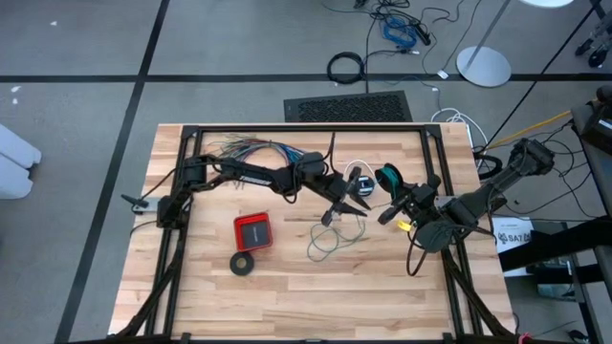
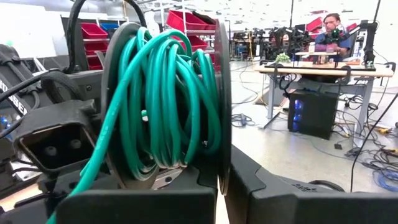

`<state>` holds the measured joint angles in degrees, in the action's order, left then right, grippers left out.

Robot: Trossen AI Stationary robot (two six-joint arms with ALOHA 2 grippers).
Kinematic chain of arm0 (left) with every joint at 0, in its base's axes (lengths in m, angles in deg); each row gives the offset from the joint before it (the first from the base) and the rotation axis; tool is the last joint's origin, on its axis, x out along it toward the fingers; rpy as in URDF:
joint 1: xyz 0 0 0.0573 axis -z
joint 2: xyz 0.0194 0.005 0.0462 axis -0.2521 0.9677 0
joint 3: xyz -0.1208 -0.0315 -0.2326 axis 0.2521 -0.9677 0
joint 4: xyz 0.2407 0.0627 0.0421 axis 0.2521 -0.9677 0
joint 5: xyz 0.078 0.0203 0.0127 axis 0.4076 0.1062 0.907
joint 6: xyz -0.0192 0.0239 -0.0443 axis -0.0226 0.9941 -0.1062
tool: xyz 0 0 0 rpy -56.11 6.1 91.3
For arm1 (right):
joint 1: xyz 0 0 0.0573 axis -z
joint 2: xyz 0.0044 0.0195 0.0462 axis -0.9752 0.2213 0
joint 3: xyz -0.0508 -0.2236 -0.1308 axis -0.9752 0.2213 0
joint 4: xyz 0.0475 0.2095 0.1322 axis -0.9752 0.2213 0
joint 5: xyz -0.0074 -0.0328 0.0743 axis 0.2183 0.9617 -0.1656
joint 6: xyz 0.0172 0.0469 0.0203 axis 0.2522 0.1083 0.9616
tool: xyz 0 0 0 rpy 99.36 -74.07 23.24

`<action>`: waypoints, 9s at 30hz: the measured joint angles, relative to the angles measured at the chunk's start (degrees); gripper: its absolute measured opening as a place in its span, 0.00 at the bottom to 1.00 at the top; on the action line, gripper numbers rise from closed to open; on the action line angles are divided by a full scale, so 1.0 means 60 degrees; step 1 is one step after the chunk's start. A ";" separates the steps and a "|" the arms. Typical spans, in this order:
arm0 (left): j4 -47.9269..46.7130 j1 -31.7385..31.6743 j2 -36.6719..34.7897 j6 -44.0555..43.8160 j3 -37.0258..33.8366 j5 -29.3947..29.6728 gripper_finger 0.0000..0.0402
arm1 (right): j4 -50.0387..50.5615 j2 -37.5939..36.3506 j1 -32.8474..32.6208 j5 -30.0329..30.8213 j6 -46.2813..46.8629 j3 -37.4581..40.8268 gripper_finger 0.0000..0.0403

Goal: Coil cords
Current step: Coil the green wire onto the spool

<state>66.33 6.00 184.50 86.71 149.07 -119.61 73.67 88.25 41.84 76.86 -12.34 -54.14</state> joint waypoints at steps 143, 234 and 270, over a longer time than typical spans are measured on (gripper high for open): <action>-0.2235 -0.0802 -0.0008 -0.1672 0.1177 0.0236 0.09 | 0.4278 0.2787 0.3199 -0.0954 0.4514 0.0004 0.00; -0.1475 0.0074 -0.0004 -0.0876 0.0601 0.1778 0.21 | 0.5174 0.0178 0.1440 0.0048 0.4195 0.0004 0.00; -0.1502 0.0308 -0.0005 0.0963 0.0605 0.2770 0.00 | 0.3401 0.0178 0.1384 0.0022 0.2943 0.0004 0.00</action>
<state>57.32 7.85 184.47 92.48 152.70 -102.99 94.07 89.32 50.14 76.99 5.32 -54.12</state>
